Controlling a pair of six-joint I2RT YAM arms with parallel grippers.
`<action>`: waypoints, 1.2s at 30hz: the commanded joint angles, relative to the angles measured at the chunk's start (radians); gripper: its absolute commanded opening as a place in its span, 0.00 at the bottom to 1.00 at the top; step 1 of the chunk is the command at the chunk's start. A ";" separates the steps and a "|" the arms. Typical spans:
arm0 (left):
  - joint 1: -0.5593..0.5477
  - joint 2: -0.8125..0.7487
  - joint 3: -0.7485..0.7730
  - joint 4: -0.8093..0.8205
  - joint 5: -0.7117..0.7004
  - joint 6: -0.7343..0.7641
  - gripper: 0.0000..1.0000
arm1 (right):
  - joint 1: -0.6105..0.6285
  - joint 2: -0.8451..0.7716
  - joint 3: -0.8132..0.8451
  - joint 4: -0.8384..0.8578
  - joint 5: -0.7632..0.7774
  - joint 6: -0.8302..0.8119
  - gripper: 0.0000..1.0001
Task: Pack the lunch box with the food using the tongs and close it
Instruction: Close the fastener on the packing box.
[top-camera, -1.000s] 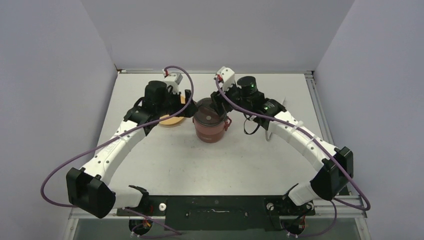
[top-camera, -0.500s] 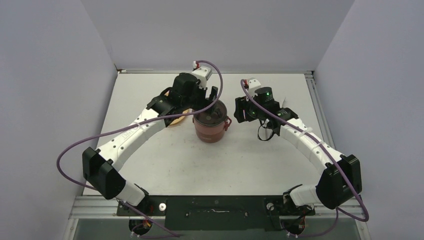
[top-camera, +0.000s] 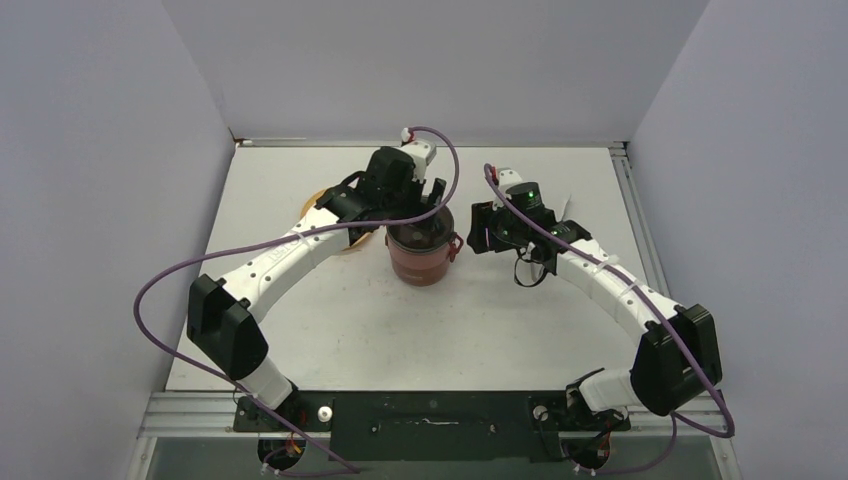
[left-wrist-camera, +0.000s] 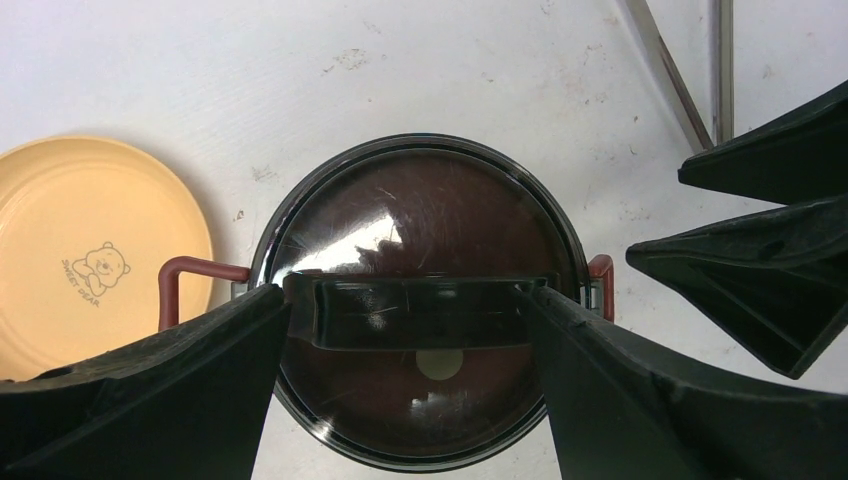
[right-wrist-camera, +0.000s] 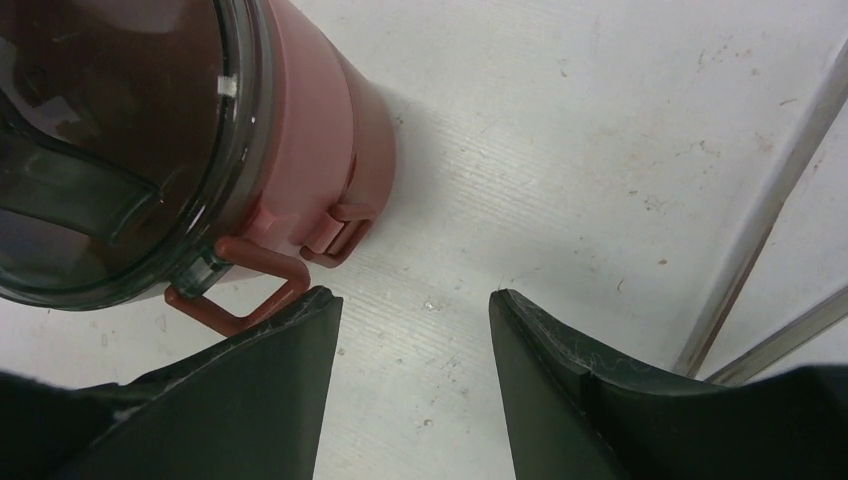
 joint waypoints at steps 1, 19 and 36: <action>-0.005 0.010 0.033 -0.015 -0.028 0.028 0.90 | 0.007 0.010 -0.012 -0.007 -0.008 0.029 0.57; -0.021 0.031 0.013 -0.033 -0.061 0.029 0.85 | 0.064 0.005 -0.040 0.028 0.037 0.084 0.57; -0.018 -0.046 -0.012 0.007 -0.029 -0.012 0.90 | 0.191 -0.142 -0.161 0.216 0.093 -0.006 0.66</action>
